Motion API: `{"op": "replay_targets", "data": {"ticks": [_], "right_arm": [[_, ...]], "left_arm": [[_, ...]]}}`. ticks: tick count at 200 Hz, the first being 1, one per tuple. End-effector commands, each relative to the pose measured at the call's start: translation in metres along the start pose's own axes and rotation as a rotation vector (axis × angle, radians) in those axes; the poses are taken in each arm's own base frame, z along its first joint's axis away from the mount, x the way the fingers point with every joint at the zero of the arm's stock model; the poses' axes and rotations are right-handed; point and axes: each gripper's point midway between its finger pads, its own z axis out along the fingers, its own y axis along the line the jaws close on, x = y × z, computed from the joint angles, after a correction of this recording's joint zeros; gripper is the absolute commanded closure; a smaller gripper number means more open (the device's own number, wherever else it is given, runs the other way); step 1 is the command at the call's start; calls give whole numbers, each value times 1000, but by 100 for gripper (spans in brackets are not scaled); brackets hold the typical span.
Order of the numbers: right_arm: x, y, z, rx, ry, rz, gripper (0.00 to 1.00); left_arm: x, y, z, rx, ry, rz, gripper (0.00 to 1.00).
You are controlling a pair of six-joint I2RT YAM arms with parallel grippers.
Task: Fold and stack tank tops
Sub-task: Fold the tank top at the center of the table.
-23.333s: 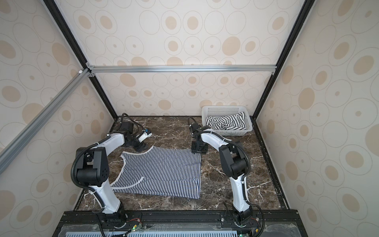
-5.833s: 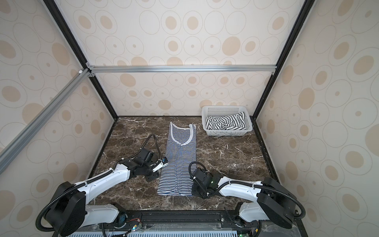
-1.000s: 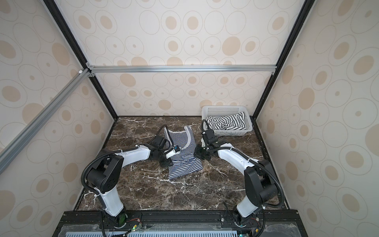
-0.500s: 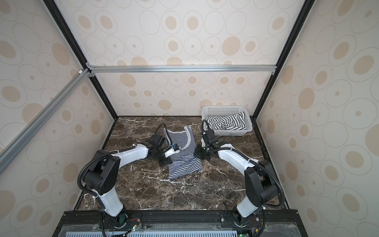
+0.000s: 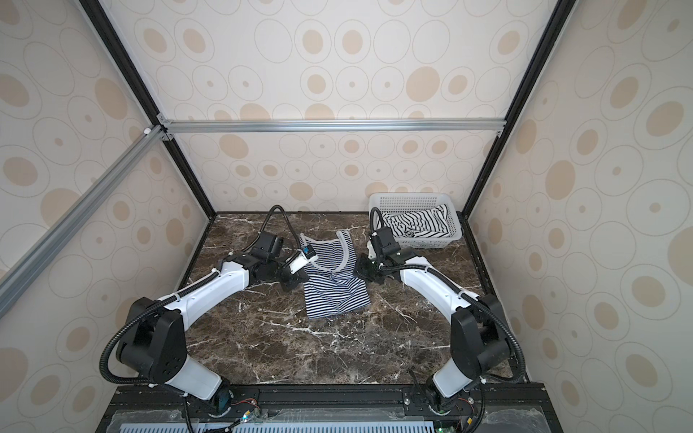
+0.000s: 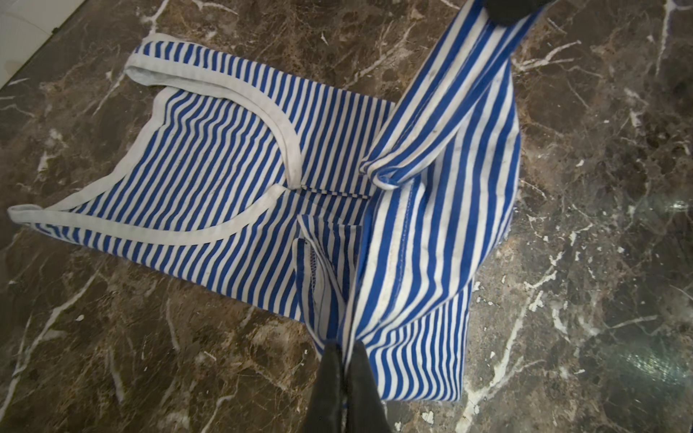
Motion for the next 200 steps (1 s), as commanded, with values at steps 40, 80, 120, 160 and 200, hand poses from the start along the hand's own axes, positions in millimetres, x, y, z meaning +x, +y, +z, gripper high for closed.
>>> {"op": "replay_targets", "data": {"ticks": [40,80,120,160,200], "right_arm": [[-32,6,26,13,24,0,98],[-52,-4,49,28,33,21,97],[-68,-15,70,7,46,64,97],[-78,-23,83,-21,46,97,97],[-90,-14,68,-62,0,96,97]], "left_arm": [[-20,50,6,-89,-34,-31,96],[-8,75,26,-135,-11,-75,95],[1,86,46,-128,-6,-94,96],[6,102,63,-135,-2,-119,96],[-6,106,52,-142,-44,-121,96]]}}
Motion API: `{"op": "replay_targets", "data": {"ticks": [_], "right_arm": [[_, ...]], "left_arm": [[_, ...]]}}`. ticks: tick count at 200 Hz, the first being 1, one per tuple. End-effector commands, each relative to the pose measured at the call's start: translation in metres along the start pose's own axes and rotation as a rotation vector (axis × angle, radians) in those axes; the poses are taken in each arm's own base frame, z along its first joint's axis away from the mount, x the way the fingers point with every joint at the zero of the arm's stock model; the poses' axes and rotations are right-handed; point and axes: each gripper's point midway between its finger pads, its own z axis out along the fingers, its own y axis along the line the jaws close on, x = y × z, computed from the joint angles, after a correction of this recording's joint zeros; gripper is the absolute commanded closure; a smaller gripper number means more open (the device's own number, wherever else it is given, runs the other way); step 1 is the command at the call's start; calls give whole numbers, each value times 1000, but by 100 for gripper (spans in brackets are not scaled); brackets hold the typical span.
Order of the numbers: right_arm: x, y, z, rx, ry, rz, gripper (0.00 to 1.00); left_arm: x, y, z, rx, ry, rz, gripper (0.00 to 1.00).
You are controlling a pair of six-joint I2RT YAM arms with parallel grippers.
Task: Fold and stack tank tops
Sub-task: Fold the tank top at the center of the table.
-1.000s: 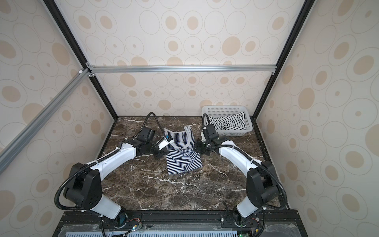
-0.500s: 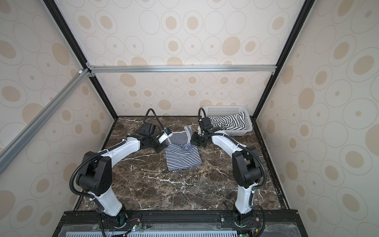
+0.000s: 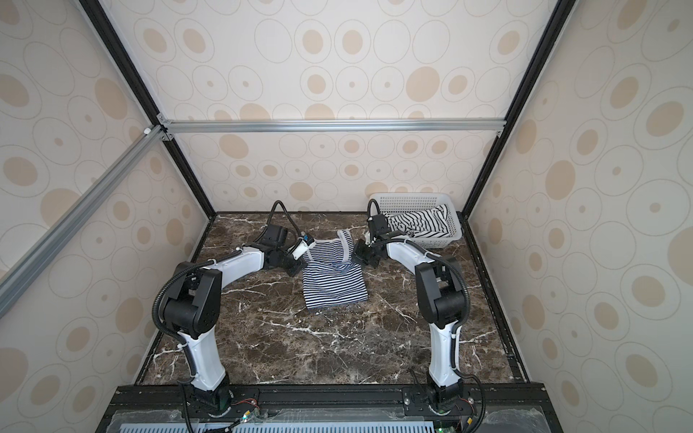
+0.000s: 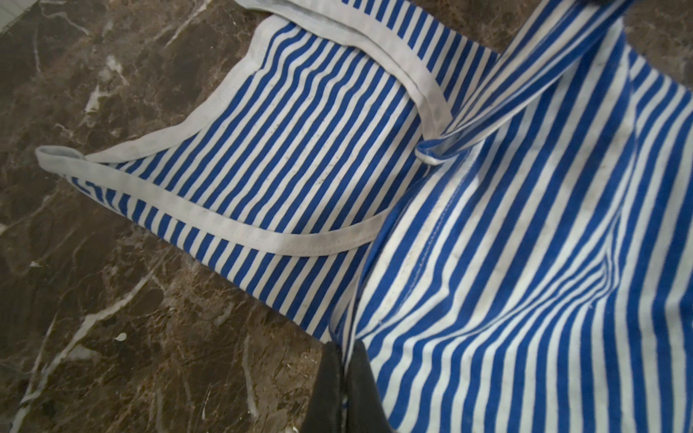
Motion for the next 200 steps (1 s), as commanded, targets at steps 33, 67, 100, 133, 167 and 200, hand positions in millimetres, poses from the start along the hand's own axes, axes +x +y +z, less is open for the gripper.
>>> {"op": "replay_targets", "data": {"ticks": [33,67,100,133,167,200], "right_arm": [[-17,23,-28,-97,-83,-2,97],[-26,14,-35,-116,-132,35,97],[-26,9,-19,-131,-86,64,96],[-31,4,-5,-126,-71,82,94],[-38,0,12,-100,-34,96,86],[-59,0,8,-98,-48,88,61]], "left_arm": [[-42,11,-40,-51,-157,16,96],[-43,19,-46,-89,-173,12,97],[-32,20,-23,-51,-117,6,96],[-18,26,-2,-45,-58,-7,95],[-7,37,11,-90,-23,-35,95],[-6,43,17,-109,-11,-54,77]]}}
